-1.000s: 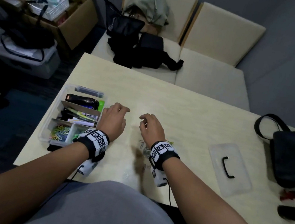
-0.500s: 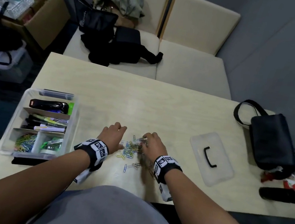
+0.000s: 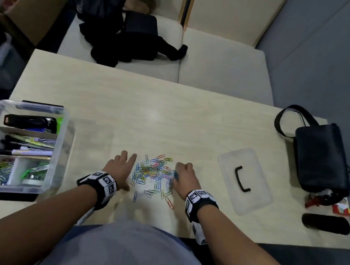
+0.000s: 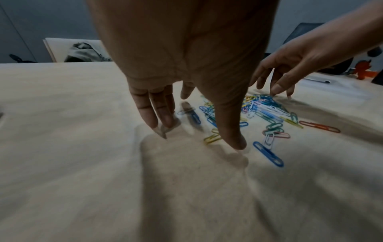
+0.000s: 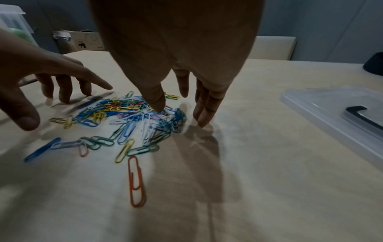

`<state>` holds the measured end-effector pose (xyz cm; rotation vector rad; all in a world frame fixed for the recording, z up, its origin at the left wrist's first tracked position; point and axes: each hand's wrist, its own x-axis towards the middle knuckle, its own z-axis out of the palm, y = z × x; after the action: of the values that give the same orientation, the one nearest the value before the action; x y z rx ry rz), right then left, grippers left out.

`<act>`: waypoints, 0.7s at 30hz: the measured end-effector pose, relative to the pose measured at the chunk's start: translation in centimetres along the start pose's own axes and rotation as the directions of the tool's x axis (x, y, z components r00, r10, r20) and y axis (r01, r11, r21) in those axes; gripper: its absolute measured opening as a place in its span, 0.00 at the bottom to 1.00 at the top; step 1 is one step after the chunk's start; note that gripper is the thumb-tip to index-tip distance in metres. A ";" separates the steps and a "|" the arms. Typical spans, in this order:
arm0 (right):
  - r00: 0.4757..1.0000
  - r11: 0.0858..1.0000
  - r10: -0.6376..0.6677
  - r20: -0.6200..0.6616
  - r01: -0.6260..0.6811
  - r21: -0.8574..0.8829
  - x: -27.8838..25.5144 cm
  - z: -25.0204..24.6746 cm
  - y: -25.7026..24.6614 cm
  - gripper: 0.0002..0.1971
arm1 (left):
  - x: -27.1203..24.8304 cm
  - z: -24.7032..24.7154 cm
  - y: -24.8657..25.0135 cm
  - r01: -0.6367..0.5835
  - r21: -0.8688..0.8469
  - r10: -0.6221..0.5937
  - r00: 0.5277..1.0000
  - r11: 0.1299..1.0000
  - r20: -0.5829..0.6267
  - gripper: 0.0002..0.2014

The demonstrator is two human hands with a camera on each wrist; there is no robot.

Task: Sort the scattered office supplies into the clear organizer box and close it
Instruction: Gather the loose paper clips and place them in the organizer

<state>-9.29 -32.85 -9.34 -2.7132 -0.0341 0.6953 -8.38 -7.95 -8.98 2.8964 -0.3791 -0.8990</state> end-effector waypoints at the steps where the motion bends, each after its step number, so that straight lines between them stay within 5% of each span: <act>1: 1.000 1.000 -0.003 0.004 0.003 0.003 0.1 0.0 0.2 0.12 | 0.1 0.0 0.2 -0.004 -0.010 0.004 1.000 1.000 -0.009 0.59; 6: 0.999 0.999 -0.036 0.022 0.036 0.017 1.1 -0.2 0.1 0.14 | 1.3 -0.1 1.3 -0.015 -0.126 0.015 1.000 0.992 -0.001 0.48; 14: 0.986 0.990 -0.128 0.103 0.122 0.065 2.4 0.0 -1.9 0.34 | 2.5 -0.5 2.7 -0.081 -0.195 0.075 0.997 0.978 -0.037 0.21; 21: 0.973 0.976 -0.213 0.088 0.215 -0.018 2.6 0.4 -2.2 0.27 | 3.0 -0.6 3.1 -0.106 -0.202 0.093 0.993 0.974 -0.072 0.10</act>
<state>-7.07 -30.36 -10.12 -2.6507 -0.3538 0.7501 -6.30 -11.72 -9.69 2.6840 -0.3965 -0.7802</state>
